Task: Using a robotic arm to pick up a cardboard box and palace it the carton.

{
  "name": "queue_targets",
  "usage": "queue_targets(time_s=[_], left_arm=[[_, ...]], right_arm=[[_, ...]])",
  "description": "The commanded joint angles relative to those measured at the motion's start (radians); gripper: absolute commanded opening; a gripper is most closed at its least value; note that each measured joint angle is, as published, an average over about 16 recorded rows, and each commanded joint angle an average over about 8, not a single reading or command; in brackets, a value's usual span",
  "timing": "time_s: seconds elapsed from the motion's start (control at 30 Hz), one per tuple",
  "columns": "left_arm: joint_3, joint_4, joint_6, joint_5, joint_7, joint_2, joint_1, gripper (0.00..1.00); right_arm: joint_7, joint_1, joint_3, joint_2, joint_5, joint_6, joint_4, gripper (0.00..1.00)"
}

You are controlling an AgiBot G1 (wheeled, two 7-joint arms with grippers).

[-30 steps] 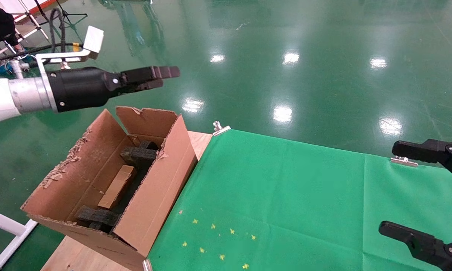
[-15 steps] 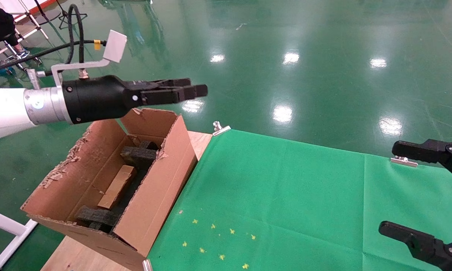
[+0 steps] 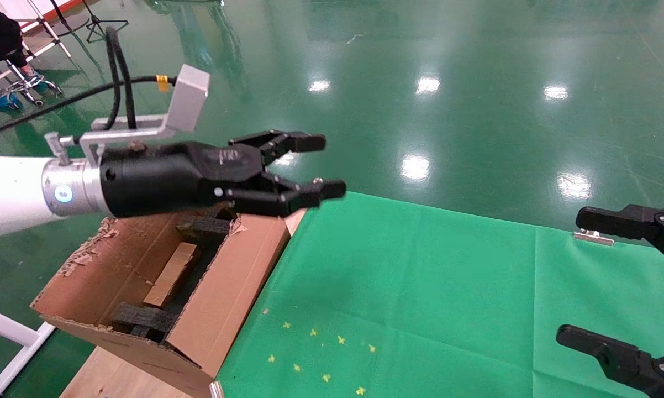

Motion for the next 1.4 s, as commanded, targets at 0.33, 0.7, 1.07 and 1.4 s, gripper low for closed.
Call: queue_targets(time_s=[0.33, 0.7, 1.07, 1.4], left_arm=[[-0.059, -0.223, 0.025, -0.106, 0.123, -0.014, 0.148, 1.00], [-0.095, -0.360, 0.042, -0.174, 0.192, -0.023, 0.240, 1.00], [-0.091, -0.340, 0.039, -0.165, 0.184, -0.022, 0.228, 1.00], [-0.088, -0.330, 0.037, -0.159, 0.180, -0.021, 0.221, 1.00]], right_arm=[[0.000, 0.000, 0.000, 0.000, 0.000, 0.000, 0.000, 1.00], [0.000, 0.000, 0.000, 0.000, 0.000, 0.000, 0.000, 1.00], [0.000, 0.000, 0.000, 0.000, 0.000, 0.000, 0.000, 1.00], [0.000, 0.000, 0.000, 0.000, 0.000, 0.000, 0.000, 1.00]])
